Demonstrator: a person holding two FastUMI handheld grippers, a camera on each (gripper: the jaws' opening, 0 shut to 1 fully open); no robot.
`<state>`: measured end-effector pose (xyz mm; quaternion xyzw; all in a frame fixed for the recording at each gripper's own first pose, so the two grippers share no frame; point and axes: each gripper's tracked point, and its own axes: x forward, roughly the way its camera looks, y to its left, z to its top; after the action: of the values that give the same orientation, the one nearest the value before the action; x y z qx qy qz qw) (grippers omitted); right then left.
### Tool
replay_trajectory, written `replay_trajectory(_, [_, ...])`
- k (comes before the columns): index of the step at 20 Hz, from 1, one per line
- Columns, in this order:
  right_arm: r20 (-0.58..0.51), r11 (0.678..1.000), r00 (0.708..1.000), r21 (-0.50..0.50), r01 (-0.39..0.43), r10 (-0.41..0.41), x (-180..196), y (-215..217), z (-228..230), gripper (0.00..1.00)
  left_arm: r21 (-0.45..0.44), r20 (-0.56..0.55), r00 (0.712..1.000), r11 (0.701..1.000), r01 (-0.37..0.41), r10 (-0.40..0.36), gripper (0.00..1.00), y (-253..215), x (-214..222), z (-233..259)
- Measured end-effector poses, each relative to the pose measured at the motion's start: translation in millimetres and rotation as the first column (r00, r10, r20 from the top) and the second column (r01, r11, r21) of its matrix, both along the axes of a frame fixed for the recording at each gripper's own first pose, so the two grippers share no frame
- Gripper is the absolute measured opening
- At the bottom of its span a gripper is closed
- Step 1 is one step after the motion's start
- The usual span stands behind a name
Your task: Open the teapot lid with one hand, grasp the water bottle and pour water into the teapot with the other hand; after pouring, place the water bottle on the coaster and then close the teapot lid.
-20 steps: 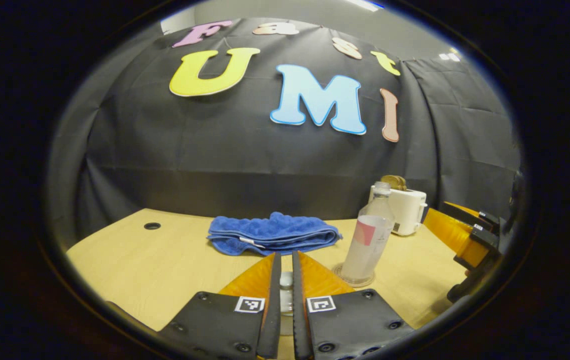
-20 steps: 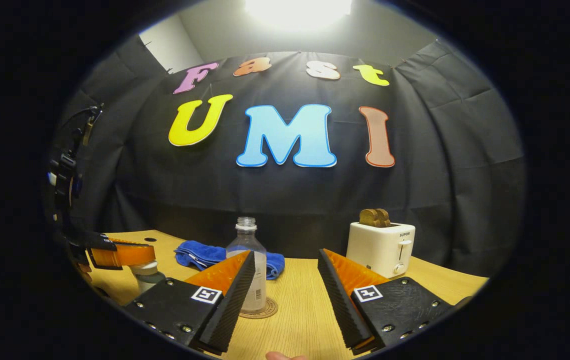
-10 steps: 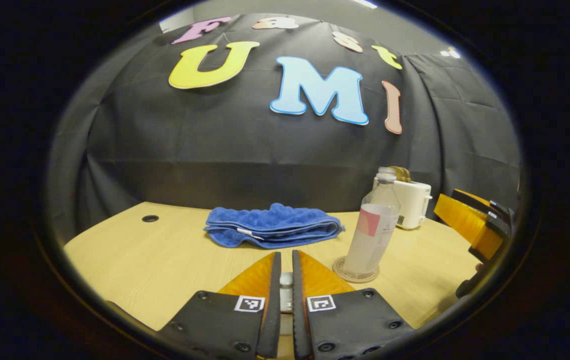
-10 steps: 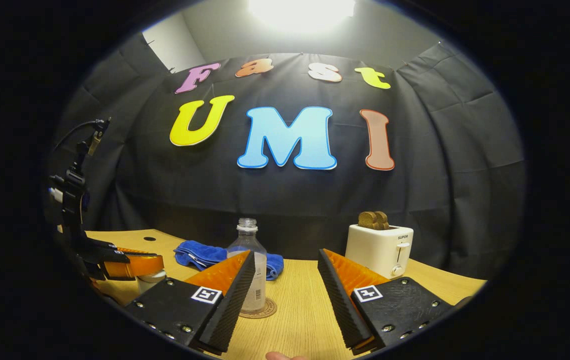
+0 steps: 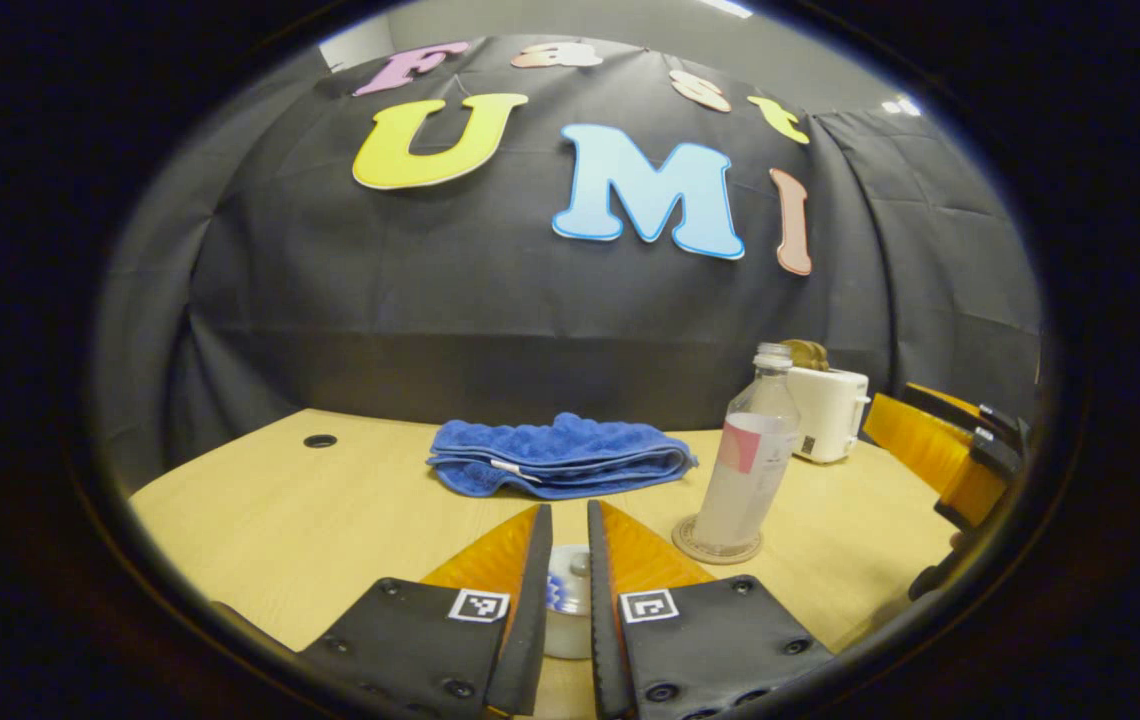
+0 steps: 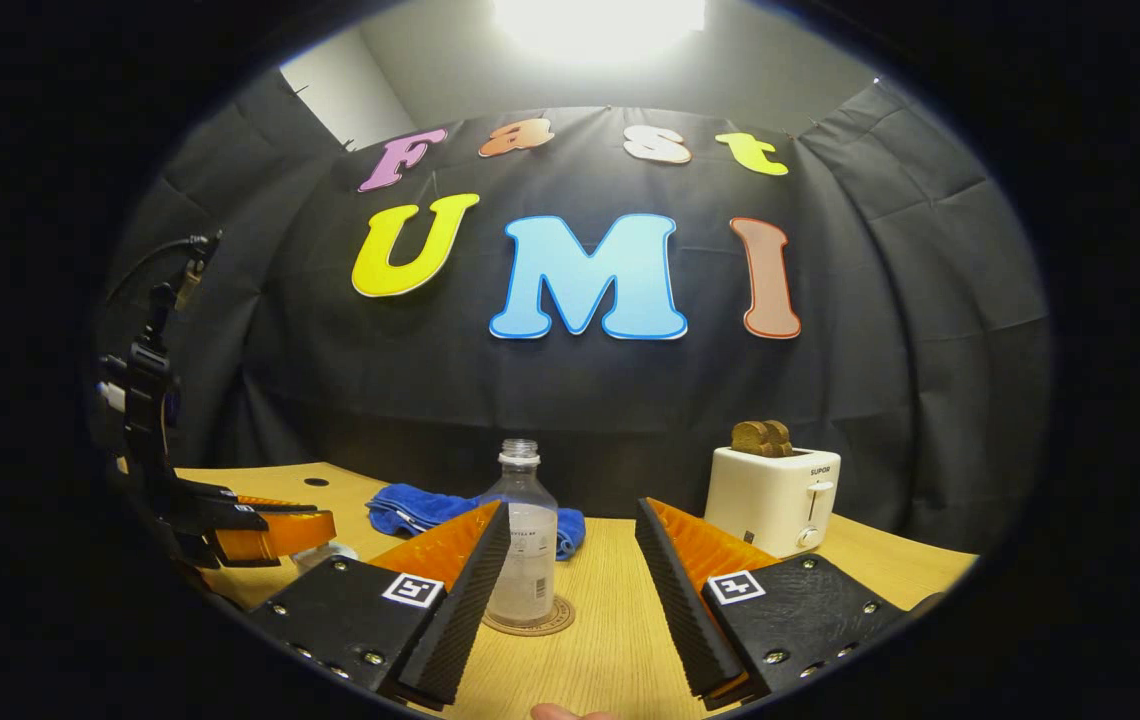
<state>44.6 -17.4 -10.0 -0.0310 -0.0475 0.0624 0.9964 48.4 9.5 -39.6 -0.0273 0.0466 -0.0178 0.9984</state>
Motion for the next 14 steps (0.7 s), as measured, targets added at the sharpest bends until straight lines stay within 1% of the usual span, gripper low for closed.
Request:
replay_trajectory(3, [-0.015,1.000,1.000,0.009,-0.013,0.013,-7,7,-5,0.81,-0.014,0.023,1.000,1.000,0.000,0.000,0.22,-1,-18,9])
replay_trajectory(4, [-0.022,1.000,1.000,0.012,-0.017,0.017,-12,11,-8,0.81,-0.014,0.029,1.000,1.000,0.003,-0.002,0.26,-3,-26,11])
replay_trajectory(5, [-0.031,1.000,0.999,0.013,-0.018,0.019,-16,14,-12,0.81,-0.011,0.036,0.999,1.000,0.002,-0.001,0.27,-2,-33,12])
replay_trajectory(6, [-0.040,1.000,0.999,0.011,-0.019,0.020,-20,17,-15,0.81,-0.006,0.041,0.999,1.000,0.001,-0.001,0.27,-2,-40,15])
replay_trajectory(8, [-0.061,1.000,0.998,0.003,-0.028,0.028,-31,25,-24,0.81,-0.001,0.051,0.999,1.000,-0.003,0.003,0.22,-1,-55,17])
replay_trajectory(11, [-0.075,0.999,0.996,0.001,-0.037,0.037,-48,33,-31,0.81,-0.014,0.057,0.998,1.000,-0.004,0.004,0.22,-3,-73,16])
replay_trajectory(12, [-0.077,0.999,0.996,0.001,-0.038,0.038,-53,35,-32,0.81,-0.014,0.056,0.998,1.000,-0.006,0.007,0.27,-3,-79,15])
replay_trajectory(14, [-0.083,0.999,0.996,0.004,-0.041,0.041,-63,38,-35,0.81,-0.009,0.055,0.998,1.000,-0.018,0.018,0.24,-2,-91,11])
